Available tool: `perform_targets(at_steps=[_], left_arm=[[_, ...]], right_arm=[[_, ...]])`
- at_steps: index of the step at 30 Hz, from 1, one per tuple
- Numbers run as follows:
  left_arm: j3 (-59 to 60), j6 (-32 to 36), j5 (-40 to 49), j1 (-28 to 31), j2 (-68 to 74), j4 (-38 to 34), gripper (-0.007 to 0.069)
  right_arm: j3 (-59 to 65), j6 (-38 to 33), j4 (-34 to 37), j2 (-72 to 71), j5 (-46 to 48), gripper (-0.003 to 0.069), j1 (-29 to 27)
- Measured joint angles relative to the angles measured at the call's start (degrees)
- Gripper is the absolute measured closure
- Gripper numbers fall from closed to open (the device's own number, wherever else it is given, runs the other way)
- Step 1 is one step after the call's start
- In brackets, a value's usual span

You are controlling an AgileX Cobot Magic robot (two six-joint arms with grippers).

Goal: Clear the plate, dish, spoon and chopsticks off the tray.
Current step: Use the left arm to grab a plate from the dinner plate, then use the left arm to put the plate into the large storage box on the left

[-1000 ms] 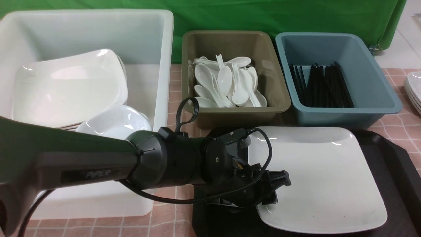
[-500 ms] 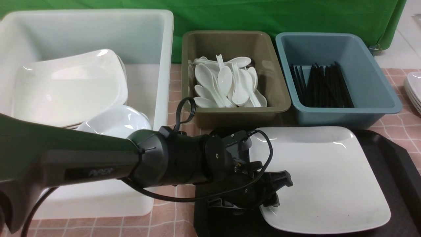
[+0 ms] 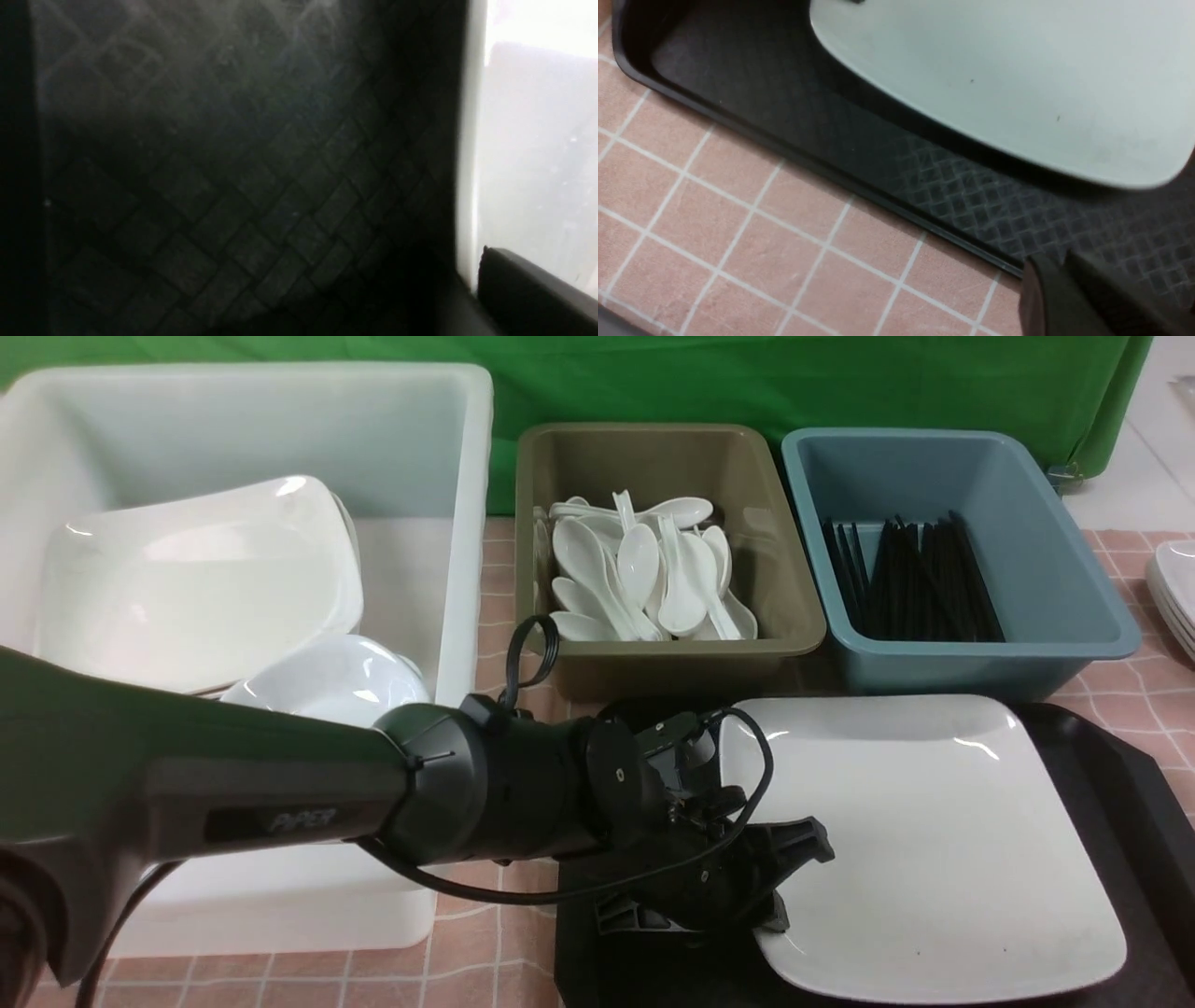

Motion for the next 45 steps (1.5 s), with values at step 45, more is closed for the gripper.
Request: perform_targets(at_steps=[45], left_arm=[[1.6, 7.9, 19.7, 44.3, -45.3, 10.1, 0.0603]], right_arm=[[0.0, 0.0, 0.0, 0.0, -0.8, 0.0533, 0.0]])
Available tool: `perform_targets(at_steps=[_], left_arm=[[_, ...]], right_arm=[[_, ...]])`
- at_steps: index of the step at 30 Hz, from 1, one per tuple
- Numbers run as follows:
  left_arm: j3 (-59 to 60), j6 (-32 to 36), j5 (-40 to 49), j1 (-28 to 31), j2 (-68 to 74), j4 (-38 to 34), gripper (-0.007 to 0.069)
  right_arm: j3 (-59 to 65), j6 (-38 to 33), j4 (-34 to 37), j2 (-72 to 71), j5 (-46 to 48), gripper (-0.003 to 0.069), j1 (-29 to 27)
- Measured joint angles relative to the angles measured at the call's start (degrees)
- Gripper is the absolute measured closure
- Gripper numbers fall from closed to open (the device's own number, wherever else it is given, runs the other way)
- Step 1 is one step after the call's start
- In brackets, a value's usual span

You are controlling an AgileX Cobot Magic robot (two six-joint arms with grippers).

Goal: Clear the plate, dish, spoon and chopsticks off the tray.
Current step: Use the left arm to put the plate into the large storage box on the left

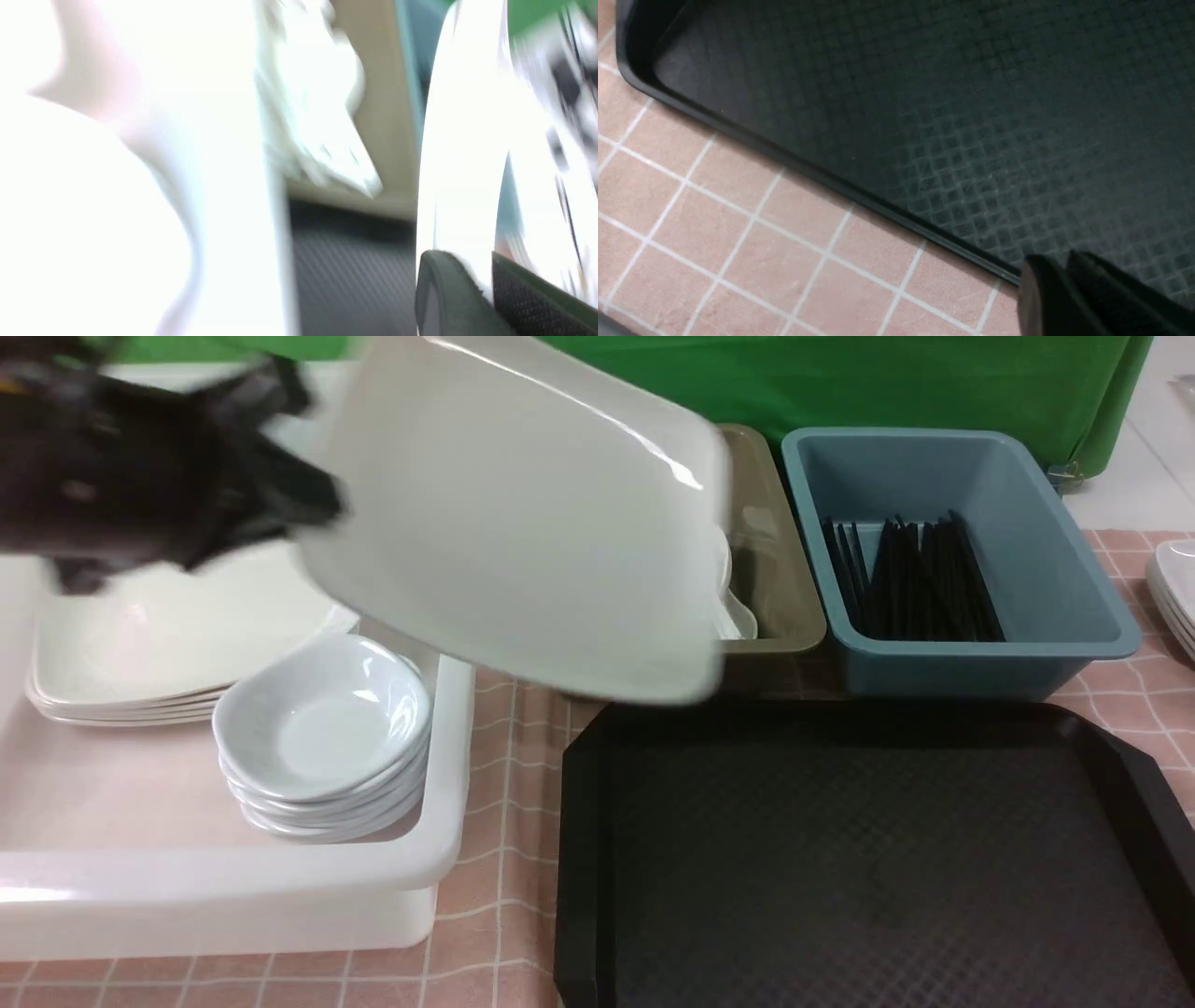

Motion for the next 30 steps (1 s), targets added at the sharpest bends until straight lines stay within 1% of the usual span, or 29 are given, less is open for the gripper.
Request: perform_targets(at_steps=[1, 3, 5, 7, 10, 13, 20, 30], left_arm=[[-0.5, 2.4, 1.7, 6.0, -0.2, -1.8, 0.0603], [-0.8, 6.6, 2.9, 14.2, 0.0, -6.1, 0.0603], [-0.9, 12.1, 4.1, 23.0, 0.8, -12.0, 0.0603], [-1.0, 15.2, 4.5, 27.0, 1.9, -15.0, 0.0603], [-1.3, 18.8, 4.5, 32.5, 4.9, -17.1, 0.0603], [-1.3, 21.4, 4.0, 34.5, 8.9, -17.2, 0.0603], [-1.3, 25.2, 2.4, 34.6, 18.2, -17.4, 0.0603], [-1.3, 26.4, -1.2, 34.6, 24.7, -18.4, 0.0603]], right_arm=[[0.0, 0.0, 0.0, 0.0, 0.0, 0.0531, 0.0], [0.0, 0.0, 0.0, 0.0, 0.0, 0.0528, 0.0], [0.0, 0.0, 0.0, 0.0, -0.1, 0.0525, 0.0], [0.0, 0.0, 0.0, 0.0, -0.2, 0.0524, 0.0], [0.0, 0.0, 0.0, 0.0, -0.4, 0.0524, 0.0], [0.0, 0.0, 0.0, 0.0, -0.7, 0.0524, 0.0], [0.0, 0.0, 0.0, 0.0, -1.1, 0.0523, 0.0], [0.0, 0.0, 0.0, 0.0, -1.7, 0.0523, 0.0]])
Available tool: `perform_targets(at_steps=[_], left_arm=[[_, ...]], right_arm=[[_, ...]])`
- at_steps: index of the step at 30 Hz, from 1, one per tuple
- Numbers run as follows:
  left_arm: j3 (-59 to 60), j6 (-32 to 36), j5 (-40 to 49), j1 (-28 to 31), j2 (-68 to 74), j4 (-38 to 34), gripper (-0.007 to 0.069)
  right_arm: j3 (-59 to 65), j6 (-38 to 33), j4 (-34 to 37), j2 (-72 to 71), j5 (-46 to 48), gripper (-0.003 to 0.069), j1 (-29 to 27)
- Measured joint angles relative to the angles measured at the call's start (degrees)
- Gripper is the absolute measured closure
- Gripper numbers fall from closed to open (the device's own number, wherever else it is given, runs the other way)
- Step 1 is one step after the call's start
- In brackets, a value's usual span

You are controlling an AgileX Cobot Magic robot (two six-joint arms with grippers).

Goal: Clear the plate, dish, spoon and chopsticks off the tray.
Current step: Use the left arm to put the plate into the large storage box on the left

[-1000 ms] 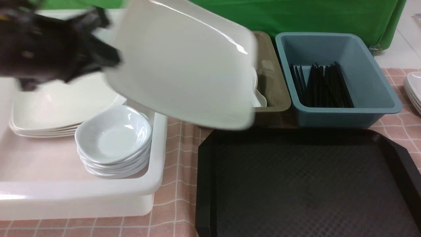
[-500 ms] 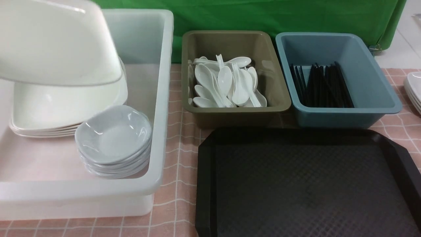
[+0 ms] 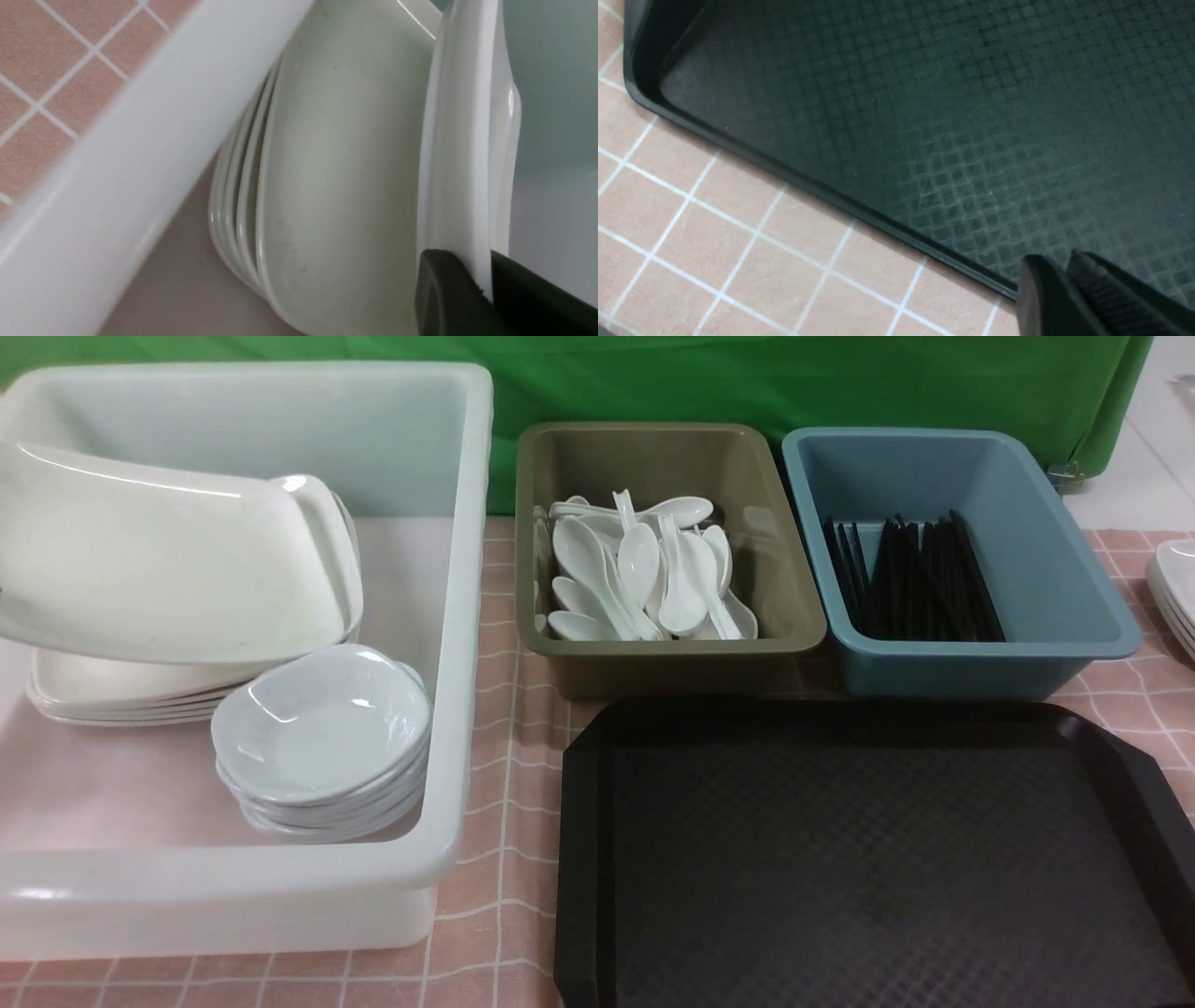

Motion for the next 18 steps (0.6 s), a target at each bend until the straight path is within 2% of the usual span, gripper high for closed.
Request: perform_targets(at_steps=[8, 13, 18], left_arm=[[0.0, 3.9, -2.2, -0.3, 2.0, -1.7, 0.0604], [-0.1, 5.4, -2.7, -1.4, 3.5, -1.1, 0.0566], [-1.9, 6.9, -1.3, -2.4, 3.6, 4.4, 0.0413]], right_arm=[[0.0, 0.0, 0.0, 0.0, -0.1, 0.0523, 0.0], [0.0, 0.0, 0.0, 0.0, -0.2, 0.0519, 0.0], [0.0, 0.0, 0.0, 0.0, -0.2, 0.0517, 0.0]])
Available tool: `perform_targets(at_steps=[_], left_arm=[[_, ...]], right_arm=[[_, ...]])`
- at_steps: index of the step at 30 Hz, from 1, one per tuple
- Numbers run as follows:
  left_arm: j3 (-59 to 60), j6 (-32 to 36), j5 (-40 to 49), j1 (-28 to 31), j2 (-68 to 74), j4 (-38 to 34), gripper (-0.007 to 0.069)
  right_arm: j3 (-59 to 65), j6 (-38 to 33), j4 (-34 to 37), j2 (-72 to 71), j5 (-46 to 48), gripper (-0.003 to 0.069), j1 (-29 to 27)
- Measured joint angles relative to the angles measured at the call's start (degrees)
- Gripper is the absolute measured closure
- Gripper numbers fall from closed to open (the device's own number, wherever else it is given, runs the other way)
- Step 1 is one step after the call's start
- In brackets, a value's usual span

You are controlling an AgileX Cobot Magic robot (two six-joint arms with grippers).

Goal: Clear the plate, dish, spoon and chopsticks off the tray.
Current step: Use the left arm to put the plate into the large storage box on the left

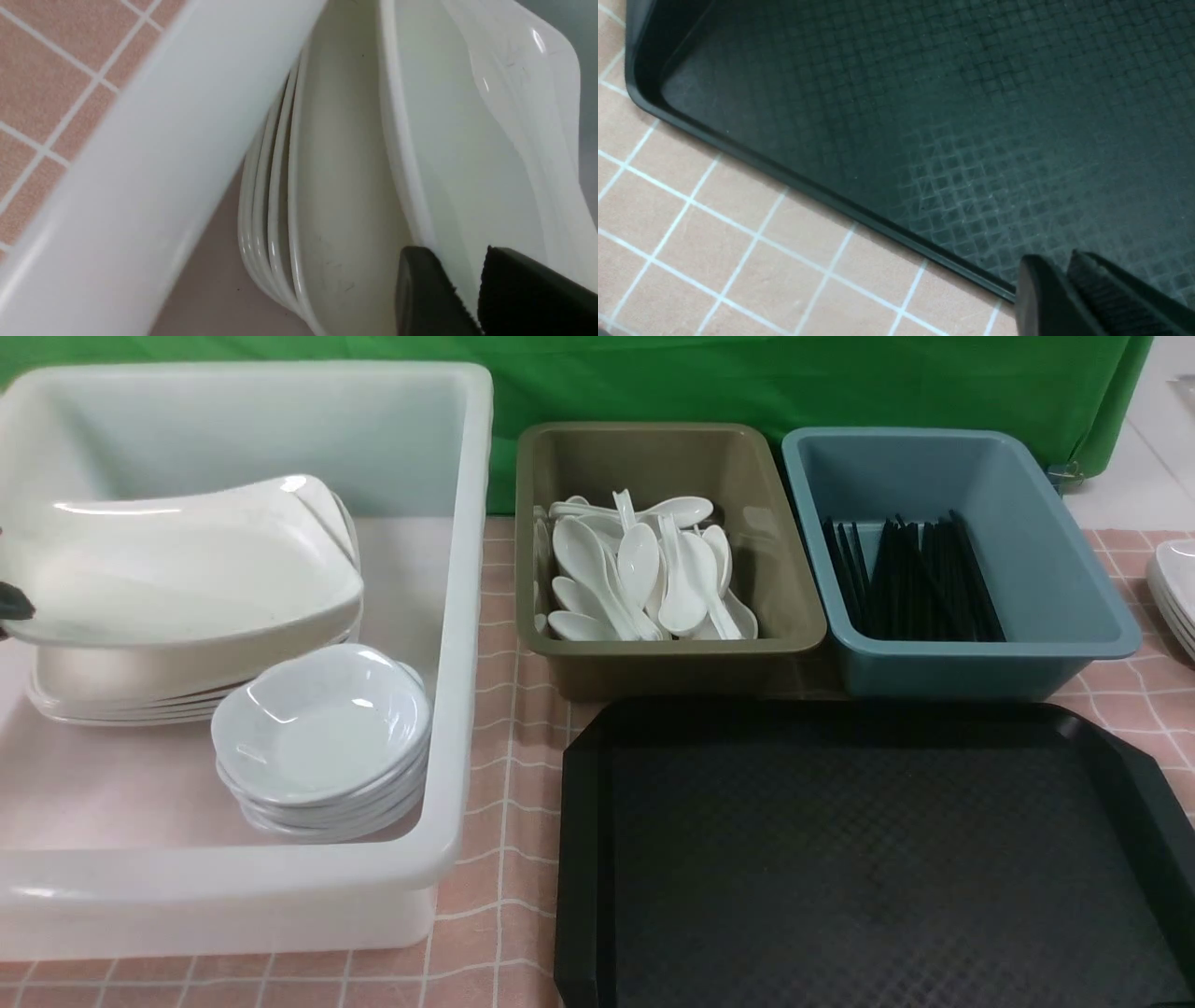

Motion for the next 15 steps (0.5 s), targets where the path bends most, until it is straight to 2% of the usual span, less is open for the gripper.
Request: perform_targets(at_steps=[4, 5, 7, 9, 12, 13, 14, 15], left_arm=[[-3.4, 0.1, 2.8, 0.0, 0.0, 4.2, 0.0282], [-3.6, 0.1, 3.0, 0.0, 0.0, 4.2, 0.0282], [-6.4, -0.2, 5.7, 0.0, 0.0, 6.9, 0.0232], [-9.3, -2.6, 8.4, 0.0, 0.0, 9.0, 0.0229], [-12.1, -5.2, 12.1, 0.0, 0.0, 9.9, 0.027], [-14.0, -6.0, 15.5, -0.3, 0.0, 9.9, 0.035], [-14.2, -6.0, 15.5, -0.4, 0.0, 9.9, 0.0361], [-15.8, -6.3, 17.8, -1.7, 0.0, 10.3, 0.0455]], right_arm=[[-0.5, 0.0, 0.2, 0.0, 0.6, 0.0517, 0.0], [-0.5, 0.0, 0.2, 0.0, 0.8, 0.0517, 0.0], [-2.8, -0.2, 0.2, 0.0, 2.7, 0.0517, 0.0], [-5.9, -1.2, 0.2, 0.0, 4.8, 0.0517, 0.0], [-10.1, -2.9, 0.2, 0.0, 7.4, 0.052, 0.0], [-13.8, -4.3, 0.2, 0.0, 10.6, 0.0545, 0.0], [-13.8, -4.3, 0.2, 0.0, 10.6, 0.0545, 0.0], [-18.4, -6.3, 0.1, 0.0, 14.0, 0.0589, 0.0]])
